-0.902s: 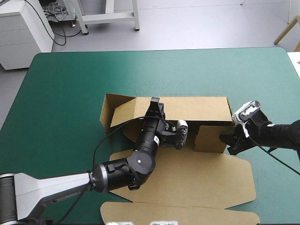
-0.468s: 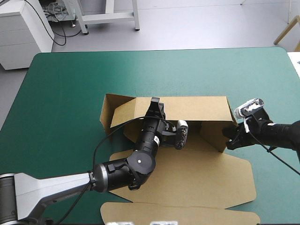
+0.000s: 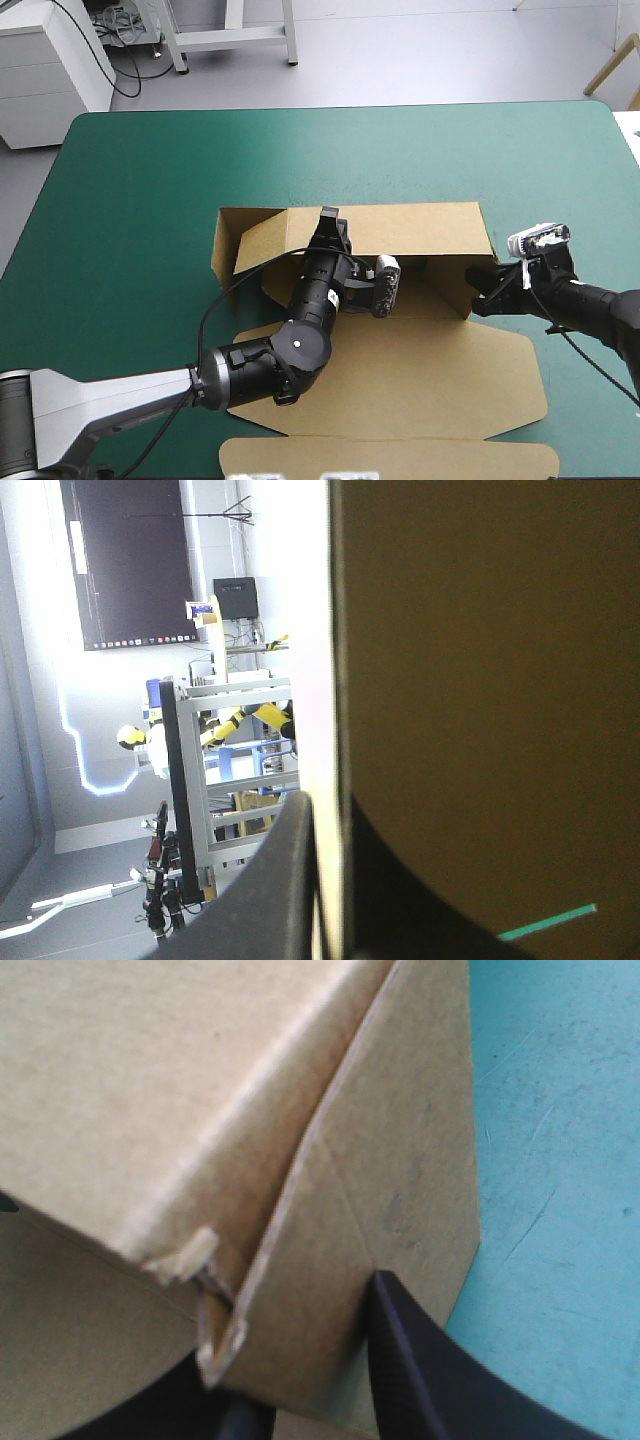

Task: Fold the box

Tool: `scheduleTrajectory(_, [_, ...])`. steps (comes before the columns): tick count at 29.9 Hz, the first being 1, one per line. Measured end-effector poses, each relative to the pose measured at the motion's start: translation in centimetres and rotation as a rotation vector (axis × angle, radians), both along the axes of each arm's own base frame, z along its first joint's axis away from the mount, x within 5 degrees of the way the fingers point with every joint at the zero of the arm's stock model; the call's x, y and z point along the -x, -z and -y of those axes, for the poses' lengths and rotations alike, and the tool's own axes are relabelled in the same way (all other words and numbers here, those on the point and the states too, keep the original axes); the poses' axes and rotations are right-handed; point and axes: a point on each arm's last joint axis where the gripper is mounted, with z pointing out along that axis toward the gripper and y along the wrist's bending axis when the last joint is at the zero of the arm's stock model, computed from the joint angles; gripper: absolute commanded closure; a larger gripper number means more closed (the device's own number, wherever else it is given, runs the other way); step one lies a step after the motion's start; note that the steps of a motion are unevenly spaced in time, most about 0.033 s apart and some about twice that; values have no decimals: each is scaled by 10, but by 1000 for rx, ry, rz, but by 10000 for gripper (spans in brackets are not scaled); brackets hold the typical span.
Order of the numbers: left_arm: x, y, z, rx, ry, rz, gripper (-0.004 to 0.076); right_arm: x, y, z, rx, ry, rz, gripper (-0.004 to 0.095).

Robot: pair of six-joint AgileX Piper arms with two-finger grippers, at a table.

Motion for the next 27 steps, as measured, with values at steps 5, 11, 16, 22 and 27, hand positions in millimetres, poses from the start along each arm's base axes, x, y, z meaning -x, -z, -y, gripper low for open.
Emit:
scheduleTrajectory(5, [0,0,0,0,-3,1,734,-1,1,0,39,-25,44,797])
scheduleTrajectory(11, [0,0,0,1,3,-1,734,-4,-2,3,113,-58,106,846])
scheduleTrajectory(16, [0,0,0,3,2,-2,734,-8,-8,5,166,-84,124,846])
scheduleTrajectory(22, [0,0,-1,5,-8,-6,734,-15,-17,-6,264,-116,145,903])
scheduleTrajectory(27, [-1,0,-3,4,-30,-5,734,-22,-19,-27,358,-85,168,904])
